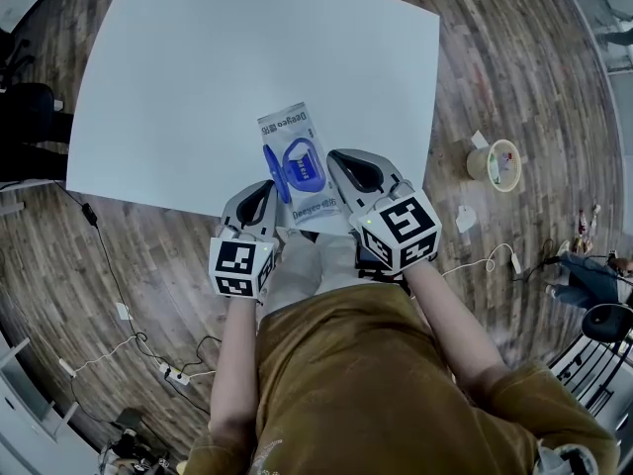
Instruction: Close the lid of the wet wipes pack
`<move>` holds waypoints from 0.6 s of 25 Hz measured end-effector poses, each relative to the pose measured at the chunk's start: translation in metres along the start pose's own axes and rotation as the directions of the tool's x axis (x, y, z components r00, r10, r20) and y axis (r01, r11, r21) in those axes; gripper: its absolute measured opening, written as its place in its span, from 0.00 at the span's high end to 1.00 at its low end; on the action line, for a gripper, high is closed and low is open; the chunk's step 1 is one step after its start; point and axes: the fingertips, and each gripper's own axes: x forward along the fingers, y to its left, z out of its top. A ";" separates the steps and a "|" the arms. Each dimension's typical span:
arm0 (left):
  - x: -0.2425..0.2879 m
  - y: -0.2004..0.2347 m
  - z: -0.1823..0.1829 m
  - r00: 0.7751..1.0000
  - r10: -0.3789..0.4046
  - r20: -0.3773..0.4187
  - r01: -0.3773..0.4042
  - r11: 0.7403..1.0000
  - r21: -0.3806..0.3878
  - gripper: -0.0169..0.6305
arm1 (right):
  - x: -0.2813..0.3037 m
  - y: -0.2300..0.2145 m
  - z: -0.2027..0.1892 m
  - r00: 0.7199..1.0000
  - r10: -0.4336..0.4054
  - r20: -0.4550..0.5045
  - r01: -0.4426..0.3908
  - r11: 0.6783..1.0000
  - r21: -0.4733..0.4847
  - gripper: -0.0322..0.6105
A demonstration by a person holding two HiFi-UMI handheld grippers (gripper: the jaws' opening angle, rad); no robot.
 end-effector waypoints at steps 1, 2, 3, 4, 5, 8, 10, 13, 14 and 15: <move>0.000 -0.001 0.000 1.000 -0.001 -0.003 0.001 1.000 0.009 0.98 | 0.000 0.000 0.000 1.000 0.000 0.000 0.000 1.000 0.000 0.94; 0.000 -0.002 0.000 1.000 -0.003 -0.006 0.003 1.000 0.015 0.98 | 0.000 0.000 0.000 1.000 0.000 -0.001 0.000 1.000 0.001 0.94; 0.001 -0.002 0.000 1.000 -0.006 -0.007 0.006 1.000 0.016 0.98 | 0.000 0.000 0.000 1.000 0.000 -0.002 0.000 1.000 0.001 0.94; 0.001 -0.003 0.000 1.000 -0.008 -0.006 0.008 1.000 0.015 0.98 | 0.000 0.000 0.000 1.000 0.001 -0.003 0.000 1.000 0.000 0.94; 0.002 -0.003 0.001 1.000 -0.009 -0.005 0.009 1.000 0.014 0.98 | 0.000 0.000 0.000 1.000 0.001 -0.004 -0.001 1.000 0.001 0.94; 0.004 -0.004 0.001 1.000 -0.014 -0.005 0.014 1.000 0.015 0.98 | 0.000 0.000 -0.001 1.000 0.003 -0.004 -0.003 1.000 0.003 0.94; 0.004 -0.006 0.002 1.000 -0.015 -0.002 0.015 1.000 0.018 0.98 | -0.001 0.000 -0.001 1.000 0.006 -0.004 -0.006 1.000 0.003 0.94; 0.004 -0.008 0.003 1.000 -0.017 -0.002 0.017 0.999 0.028 0.98 | 0.000 0.002 -0.001 1.000 0.012 -0.003 -0.012 1.000 0.008 0.94; 0.005 -0.008 0.003 1.000 -0.018 -0.003 0.018 0.999 0.031 0.98 | 0.000 0.002 -0.001 1.000 0.015 -0.002 -0.015 1.000 0.010 0.94; 0.006 -0.009 0.003 1.000 -0.020 -0.005 0.020 0.999 0.032 0.98 | 0.001 0.003 -0.001 1.000 0.017 -0.002 -0.017 1.000 0.012 0.94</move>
